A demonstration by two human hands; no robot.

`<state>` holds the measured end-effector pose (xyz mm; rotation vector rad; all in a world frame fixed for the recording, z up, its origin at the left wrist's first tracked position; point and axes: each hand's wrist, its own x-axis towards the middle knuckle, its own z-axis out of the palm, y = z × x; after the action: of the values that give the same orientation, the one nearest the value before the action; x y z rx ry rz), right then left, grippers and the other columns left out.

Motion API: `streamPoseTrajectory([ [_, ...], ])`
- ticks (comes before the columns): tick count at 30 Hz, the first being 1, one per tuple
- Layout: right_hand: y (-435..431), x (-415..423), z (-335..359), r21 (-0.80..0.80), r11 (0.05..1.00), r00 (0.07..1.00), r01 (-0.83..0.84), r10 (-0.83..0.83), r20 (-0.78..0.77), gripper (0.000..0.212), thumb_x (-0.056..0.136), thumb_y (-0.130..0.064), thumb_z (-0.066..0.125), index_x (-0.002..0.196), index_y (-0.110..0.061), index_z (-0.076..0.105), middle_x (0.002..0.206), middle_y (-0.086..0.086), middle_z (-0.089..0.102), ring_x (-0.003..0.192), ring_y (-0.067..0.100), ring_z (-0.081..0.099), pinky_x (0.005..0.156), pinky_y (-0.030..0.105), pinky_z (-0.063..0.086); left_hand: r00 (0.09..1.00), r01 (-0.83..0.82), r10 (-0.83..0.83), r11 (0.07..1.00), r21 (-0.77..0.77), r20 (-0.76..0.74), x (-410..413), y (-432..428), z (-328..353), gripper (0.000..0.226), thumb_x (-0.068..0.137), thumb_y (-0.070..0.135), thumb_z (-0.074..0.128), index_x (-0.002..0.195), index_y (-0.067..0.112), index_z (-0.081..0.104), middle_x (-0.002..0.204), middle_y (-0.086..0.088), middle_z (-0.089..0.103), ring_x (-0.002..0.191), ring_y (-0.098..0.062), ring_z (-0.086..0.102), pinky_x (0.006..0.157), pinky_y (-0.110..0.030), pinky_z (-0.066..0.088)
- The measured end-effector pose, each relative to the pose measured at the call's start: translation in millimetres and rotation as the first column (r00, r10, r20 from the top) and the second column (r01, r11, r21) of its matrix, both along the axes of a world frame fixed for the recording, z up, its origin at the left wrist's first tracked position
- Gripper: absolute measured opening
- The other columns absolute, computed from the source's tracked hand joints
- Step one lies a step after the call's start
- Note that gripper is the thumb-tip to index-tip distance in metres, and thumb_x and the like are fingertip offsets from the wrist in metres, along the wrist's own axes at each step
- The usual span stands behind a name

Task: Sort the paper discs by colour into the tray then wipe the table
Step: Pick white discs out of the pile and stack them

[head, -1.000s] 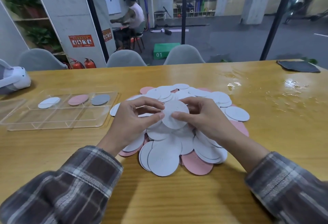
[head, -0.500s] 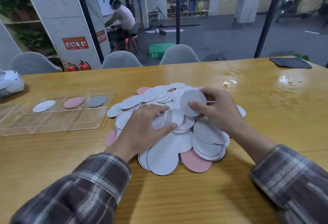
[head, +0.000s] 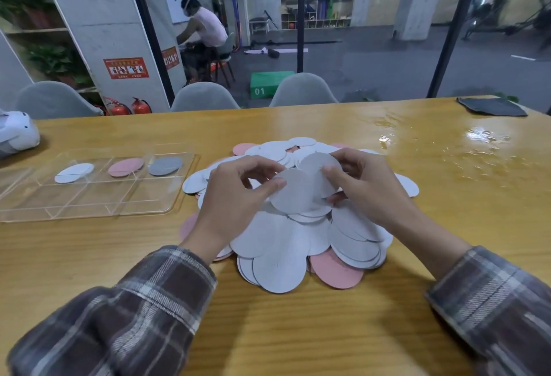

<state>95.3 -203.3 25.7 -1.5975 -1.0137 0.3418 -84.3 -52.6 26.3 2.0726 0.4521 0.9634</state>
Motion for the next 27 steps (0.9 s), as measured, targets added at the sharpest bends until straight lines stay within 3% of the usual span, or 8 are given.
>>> streamPoseTrajectory([
  [2,0.5,-4.2,1.5,0.012,0.999,0.999,-0.042,0.042,-0.013,0.016,0.103,-0.019,0.059,0.101,-0.011,0.073,0.086,0.016,0.067,0.077,0.019,0.068,0.071,0.046,0.064,0.998,0.050,-0.044,0.992,-0.115,0.049,0.2,0.2,1.5,0.012,0.083,0.011,0.086,0.090,0.018,0.079,0.084,0.000,0.077,0.080,-0.019,0.072,0.077,-0.032,0.057],
  [4,1.2,-8.3,2.9,0.021,0.996,0.996,-0.091,0.091,-0.007,0.019,0.104,-0.022,0.058,0.102,-0.009,0.073,0.091,0.027,0.062,0.084,0.024,0.063,0.071,0.041,0.064,0.996,0.062,-0.050,0.985,-0.164,0.072,0.2,-1.6,1.7,0.011,0.082,0.011,0.087,0.089,0.013,0.078,0.081,-0.004,0.077,0.074,-0.019,0.073,0.074,-0.031,0.059],
  [8,1.6,-16.1,2.7,0.021,0.977,0.977,-0.210,0.211,-0.044,0.014,0.098,-0.019,0.069,0.106,-0.007,0.071,0.094,0.011,0.076,0.090,0.028,0.074,0.070,0.040,0.063,0.998,0.042,-0.030,0.979,-0.199,0.061,-0.3,-3.9,0.0,0.013,0.081,0.013,0.089,0.086,0.010,0.077,0.078,-0.005,0.076,0.069,-0.023,0.076,0.073,-0.036,0.061],
  [13,3.2,-21.2,-0.4,0.002,0.979,0.979,-0.206,0.206,0.006,0.010,0.094,-0.013,0.073,0.103,-0.007,0.072,0.092,0.006,0.078,0.086,0.026,0.075,0.069,0.038,0.061,0.999,0.036,-0.034,0.986,-0.164,0.017,-6.7,-5.6,3.0,0.013,0.081,0.017,0.089,0.085,0.012,0.078,0.076,-0.003,0.076,0.067,-0.024,0.076,0.071,-0.041,0.062],
  [17,5.2,-23.2,-3.8,-0.062,0.986,0.980,-0.156,0.162,0.112,0.007,0.093,-0.017,0.074,0.099,-0.015,0.072,0.089,-0.002,0.078,0.085,0.020,0.075,0.077,0.046,0.062,0.973,0.055,-0.033,0.994,0.090,-0.228,-31.8,16.2,18.4,0.010,0.083,0.033,0.086,0.084,0.026,0.079,0.074,0.007,0.073,0.063,-0.006,0.064,0.061,-0.022,0.051],
  [20,5.6,-22.6,-3.4,-0.092,0.985,0.978,-0.144,0.156,0.141,0.004,0.094,-0.018,0.073,0.098,-0.018,0.072,0.087,-0.006,0.077,0.082,0.017,0.074,0.077,0.045,0.061,0.889,0.138,-0.064,0.982,0.131,-0.453,-51.5,30.8,19.9,0.017,0.075,0.039,0.090,0.088,0.033,0.080,0.080,0.011,0.073,0.071,-0.011,0.060,0.064,-0.012,0.043],
  [23,7.7,-25.4,-2.1,-0.087,0.987,0.975,-0.132,0.145,0.169,0.003,0.095,-0.019,0.073,0.097,-0.018,0.072,0.086,-0.004,0.076,0.078,0.021,0.074,0.073,0.044,0.062,0.850,0.218,-0.123,0.967,0.130,-0.512,-55.2,32.3,11.3,0.035,0.067,0.044,0.095,0.098,0.039,0.080,0.092,0.008,0.069,0.079,-0.015,0.059,0.068,-0.012,0.042],
  [27,9.7,-29.6,-1.0,-0.086,0.992,0.969,-0.097,0.114,0.218,0.001,0.096,-0.020,0.071,0.097,-0.020,0.071,0.081,-0.005,0.074,0.060,0.023,0.070,0.058,0.035,0.058,0.847,0.226,-0.129,0.966,0.129,-0.516,-52.8,30.0,11.8,0.038,0.066,0.043,0.096,0.101,0.043,0.080,0.096,0.010,0.067,0.082,-0.010,0.059,0.071,-0.014,0.044],
])
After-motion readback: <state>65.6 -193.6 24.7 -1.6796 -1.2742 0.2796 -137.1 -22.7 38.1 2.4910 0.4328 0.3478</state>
